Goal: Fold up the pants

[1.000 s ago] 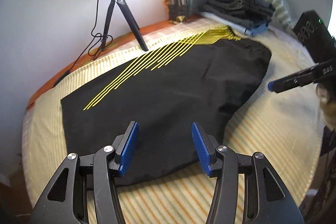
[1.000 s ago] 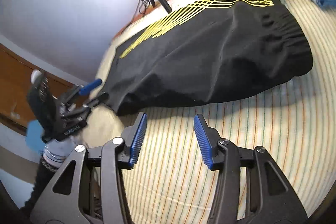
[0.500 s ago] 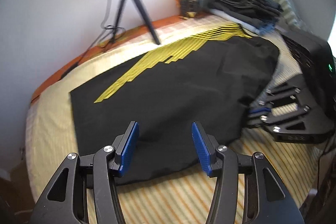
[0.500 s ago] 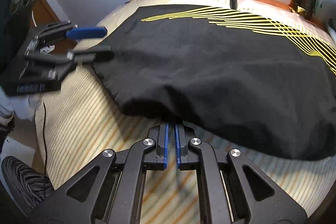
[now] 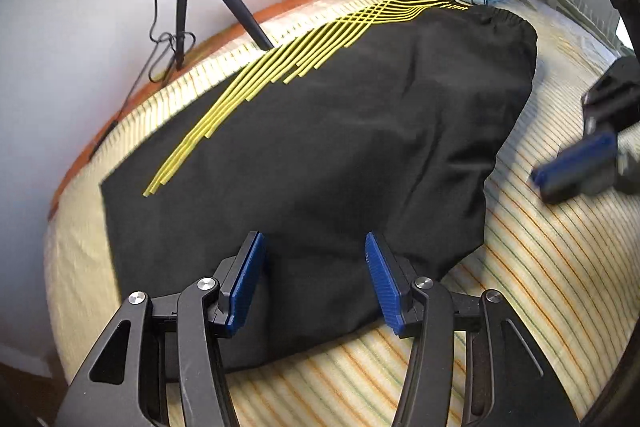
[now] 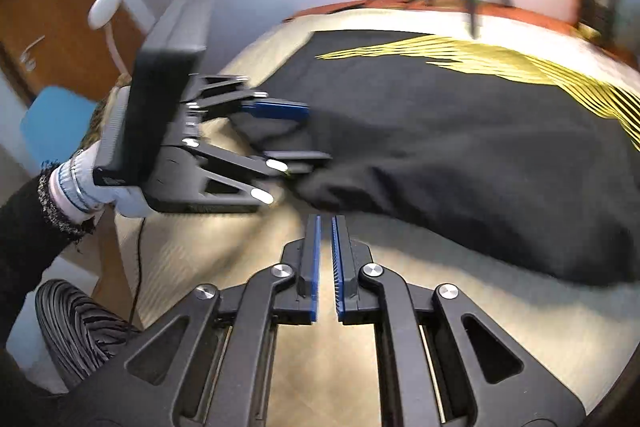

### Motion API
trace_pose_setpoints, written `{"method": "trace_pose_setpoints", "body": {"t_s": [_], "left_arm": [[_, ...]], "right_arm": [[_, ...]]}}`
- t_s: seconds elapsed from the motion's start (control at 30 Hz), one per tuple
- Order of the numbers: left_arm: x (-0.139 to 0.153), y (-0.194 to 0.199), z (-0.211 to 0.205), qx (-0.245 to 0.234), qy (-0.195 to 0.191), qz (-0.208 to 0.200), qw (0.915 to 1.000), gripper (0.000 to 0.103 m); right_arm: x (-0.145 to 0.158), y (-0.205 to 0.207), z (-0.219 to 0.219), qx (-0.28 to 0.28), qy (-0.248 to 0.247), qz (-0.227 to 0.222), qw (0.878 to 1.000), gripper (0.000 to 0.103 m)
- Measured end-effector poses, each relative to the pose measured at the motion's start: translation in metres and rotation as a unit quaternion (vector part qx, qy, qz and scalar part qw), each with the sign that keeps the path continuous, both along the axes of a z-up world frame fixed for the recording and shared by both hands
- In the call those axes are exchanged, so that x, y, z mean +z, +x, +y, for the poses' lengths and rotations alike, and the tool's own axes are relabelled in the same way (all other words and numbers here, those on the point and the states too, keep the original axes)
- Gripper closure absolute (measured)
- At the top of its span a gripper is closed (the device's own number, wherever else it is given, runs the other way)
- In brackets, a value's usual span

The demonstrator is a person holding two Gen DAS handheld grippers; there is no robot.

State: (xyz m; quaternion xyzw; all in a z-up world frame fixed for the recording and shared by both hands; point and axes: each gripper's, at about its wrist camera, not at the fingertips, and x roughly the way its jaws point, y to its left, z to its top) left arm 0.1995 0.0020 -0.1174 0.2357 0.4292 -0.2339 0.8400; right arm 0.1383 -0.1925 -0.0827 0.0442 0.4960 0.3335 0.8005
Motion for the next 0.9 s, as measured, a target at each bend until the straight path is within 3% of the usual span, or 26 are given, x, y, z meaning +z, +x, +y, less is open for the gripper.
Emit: {"method": "trace_pose_setpoints", "body": {"t_s": [0.07, 0.13, 0.17, 0.2, 0.37, 0.53, 0.63, 0.67, 0.7, 0.73, 0.9], "left_arm": [[0.013, -0.001, 0.003, 0.008, -0.023, -0.010, 0.9996, 0.052], [0.026, -0.005, 0.002, 0.009, -0.055, -0.017, 0.9983, 0.052], [0.030, -0.008, -0.002, 0.002, -0.063, -0.019, 0.9979, 0.052], [0.031, -0.011, -0.007, -0.008, -0.064, -0.018, 0.9978, 0.052], [0.015, -0.018, -0.036, -0.044, -0.029, -0.010, 0.9986, 0.052], [0.000, -0.012, -0.045, -0.047, -0.023, 0.020, 0.9984, 0.052], [-0.004, -0.014, -0.044, -0.049, -0.016, 0.024, 0.9984, 0.052], [-0.003, -0.014, -0.044, -0.048, -0.016, 0.027, 0.9984, 0.052], [-0.003, -0.013, -0.043, -0.048, -0.014, 0.028, 0.9984, 0.052], [-0.003, -0.013, -0.043, -0.047, -0.012, 0.029, 0.9984, 0.052], [0.014, -0.009, -0.039, -0.034, -0.018, 0.029, 0.9989, 0.052]], "right_arm": [[0.001, -0.001, -0.036, -0.055, 0.006, 0.008, 0.998, 0.093], [0.000, -0.001, -0.073, -0.122, 0.006, 0.018, 0.992, 0.074], [-0.001, 0.000, -0.092, -0.161, 0.007, 0.023, 0.987, 0.053], [-0.003, 0.001, -0.110, -0.193, 0.013, 0.027, 0.981, 0.047], [-0.025, 0.015, -0.183, -0.315, 0.091, 0.093, 0.940, 0.047], [-0.049, 0.031, -0.201, -0.353, 0.133, 0.113, 0.919, 0.047], [-0.050, 0.038, -0.207, -0.358, 0.149, 0.115, 0.914, 0.050], [-0.050, 0.038, -0.210, -0.359, 0.153, 0.114, 0.914, 0.061], [-0.051, 0.039, -0.204, -0.360, 0.154, 0.113, 0.913, 0.079], [-0.052, 0.038, -0.204, -0.356, 0.152, 0.115, 0.915, 0.084], [-0.053, 0.032, -0.205, -0.353, 0.116, 0.117, 0.921, 0.089]]}}
